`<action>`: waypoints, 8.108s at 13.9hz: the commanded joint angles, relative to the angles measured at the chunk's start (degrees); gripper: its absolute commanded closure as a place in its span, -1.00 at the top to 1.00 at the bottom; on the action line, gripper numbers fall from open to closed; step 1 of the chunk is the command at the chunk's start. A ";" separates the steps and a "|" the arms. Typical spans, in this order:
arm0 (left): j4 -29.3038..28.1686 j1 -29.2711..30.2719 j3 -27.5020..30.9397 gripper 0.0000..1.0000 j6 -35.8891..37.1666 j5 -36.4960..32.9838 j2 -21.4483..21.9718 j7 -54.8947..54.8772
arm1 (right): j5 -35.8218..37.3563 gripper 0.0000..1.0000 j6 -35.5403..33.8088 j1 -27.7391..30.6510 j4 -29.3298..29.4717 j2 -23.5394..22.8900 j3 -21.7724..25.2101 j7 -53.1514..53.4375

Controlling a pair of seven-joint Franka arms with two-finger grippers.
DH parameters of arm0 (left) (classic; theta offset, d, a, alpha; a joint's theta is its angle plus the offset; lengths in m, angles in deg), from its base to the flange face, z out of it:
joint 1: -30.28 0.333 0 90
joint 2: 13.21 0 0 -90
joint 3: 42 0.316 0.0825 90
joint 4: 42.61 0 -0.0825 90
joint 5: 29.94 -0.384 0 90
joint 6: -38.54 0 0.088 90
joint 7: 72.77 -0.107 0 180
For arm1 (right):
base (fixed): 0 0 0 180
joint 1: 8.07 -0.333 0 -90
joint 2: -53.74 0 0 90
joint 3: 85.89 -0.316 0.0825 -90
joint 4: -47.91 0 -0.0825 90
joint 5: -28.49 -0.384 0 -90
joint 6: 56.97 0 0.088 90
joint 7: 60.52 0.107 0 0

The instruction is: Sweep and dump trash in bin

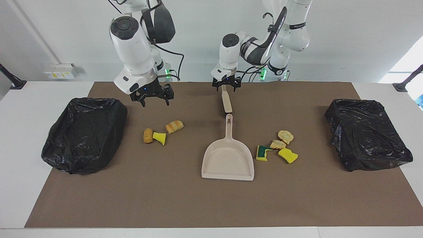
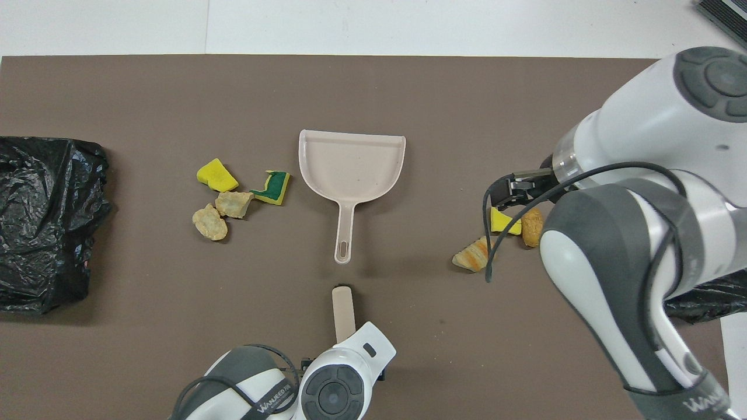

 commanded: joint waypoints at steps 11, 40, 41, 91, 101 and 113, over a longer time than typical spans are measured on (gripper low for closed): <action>-0.49 -1.43 1.63 -1.00 12.39 0.53 5.08 -3.69 | -2.93 1.00 7.50 -2.24 -1.01 -3.28 0.02 3.76; 20.09 50.60 2.08 -1.00 18.22 -4.13 -2.56 -45.45 | 8.68 0.63 30.61 -23.78 -2.15 -19.37 0.20 31.98; 20.00 50.60 2.08 -1.00 18.30 -4.13 -2.56 -45.45 | 8.68 0.60 30.35 -24.13 -2.50 -19.19 0.20 31.98; 23.05 25.61 2.08 -1.00 17.06 4.67 -7.91 -25.23 | 6.48 -1.00 27.10 -9.90 -9.89 -12.60 0.20 -72.95; 35.55 35.66 2.08 -1.00 16.11 -6.94 -21.19 -43.69 | 16.06 -1.00 15.41 -8.84 -7.78 -10.76 0.46 -74.38; 30.81 29.34 1.81 -1.00 9.16 -4.92 -23.39 -39.22 | 15.27 -1.00 21.02 -10.50 -10.15 -11.46 0.02 -67.17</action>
